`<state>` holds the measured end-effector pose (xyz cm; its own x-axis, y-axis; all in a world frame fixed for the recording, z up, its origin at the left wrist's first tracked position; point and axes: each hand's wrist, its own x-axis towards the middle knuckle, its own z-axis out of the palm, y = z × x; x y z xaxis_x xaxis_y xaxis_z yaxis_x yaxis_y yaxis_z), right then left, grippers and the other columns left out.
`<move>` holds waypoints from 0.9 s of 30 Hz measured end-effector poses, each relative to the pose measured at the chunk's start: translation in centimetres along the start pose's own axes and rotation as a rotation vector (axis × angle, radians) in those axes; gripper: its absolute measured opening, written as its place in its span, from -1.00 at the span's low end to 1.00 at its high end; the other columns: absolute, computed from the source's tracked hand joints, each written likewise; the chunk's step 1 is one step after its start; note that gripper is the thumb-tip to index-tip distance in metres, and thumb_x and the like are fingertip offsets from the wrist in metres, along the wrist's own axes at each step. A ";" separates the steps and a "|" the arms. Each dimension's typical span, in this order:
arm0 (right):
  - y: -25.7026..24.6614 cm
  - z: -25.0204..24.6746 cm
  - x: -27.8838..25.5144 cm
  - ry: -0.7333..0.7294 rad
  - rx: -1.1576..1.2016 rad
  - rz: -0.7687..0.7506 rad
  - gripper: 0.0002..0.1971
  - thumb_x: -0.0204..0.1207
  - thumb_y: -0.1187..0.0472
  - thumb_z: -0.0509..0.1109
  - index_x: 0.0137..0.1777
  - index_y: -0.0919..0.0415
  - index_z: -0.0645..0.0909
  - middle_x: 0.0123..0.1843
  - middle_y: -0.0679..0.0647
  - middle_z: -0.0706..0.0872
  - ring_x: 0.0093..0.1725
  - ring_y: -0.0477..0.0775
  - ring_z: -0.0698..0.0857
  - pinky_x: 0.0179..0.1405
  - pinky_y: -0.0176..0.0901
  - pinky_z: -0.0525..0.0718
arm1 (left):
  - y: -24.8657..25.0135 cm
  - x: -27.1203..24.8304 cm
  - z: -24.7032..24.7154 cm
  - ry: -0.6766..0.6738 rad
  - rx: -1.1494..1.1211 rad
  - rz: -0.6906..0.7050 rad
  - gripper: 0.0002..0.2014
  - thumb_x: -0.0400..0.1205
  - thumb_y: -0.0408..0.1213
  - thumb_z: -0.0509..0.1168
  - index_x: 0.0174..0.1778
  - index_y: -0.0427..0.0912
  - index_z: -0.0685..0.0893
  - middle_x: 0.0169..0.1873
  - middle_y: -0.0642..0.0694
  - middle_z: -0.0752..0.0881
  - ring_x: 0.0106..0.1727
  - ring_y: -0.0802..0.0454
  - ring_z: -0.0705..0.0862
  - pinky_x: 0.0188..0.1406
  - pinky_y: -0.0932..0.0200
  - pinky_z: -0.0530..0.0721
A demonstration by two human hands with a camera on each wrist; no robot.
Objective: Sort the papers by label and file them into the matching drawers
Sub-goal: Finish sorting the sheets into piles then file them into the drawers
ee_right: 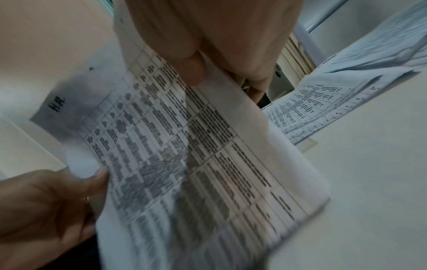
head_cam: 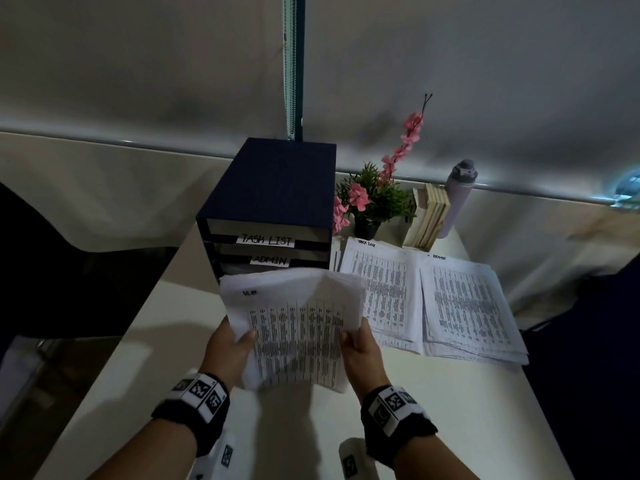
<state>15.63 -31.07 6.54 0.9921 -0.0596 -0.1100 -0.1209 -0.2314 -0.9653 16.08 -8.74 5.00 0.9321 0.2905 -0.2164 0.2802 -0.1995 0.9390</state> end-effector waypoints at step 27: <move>5.8 8.2 13.2 -0.124 -0.549 0.412 -0.70 0.65 0.15 0.21 0.04 0.36 0.68 -0.18 0.23 0.61 -0.14 0.22 0.58 -0.14 -0.18 0.44 | -7.6 2.0 -4.7 -0.354 0.075 -0.728 -0.57 0.63 -0.41 0.23 0.35 0.07 0.34 0.24 -0.09 0.57 0.09 -0.18 0.72 -0.26 -0.03 0.79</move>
<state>28.28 -25.25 -2.44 0.8543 -0.1446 -0.4993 -0.4548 -0.6730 -0.5833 14.76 -2.24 -1.36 0.5243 0.0605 -0.8494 0.8469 -0.1403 0.5129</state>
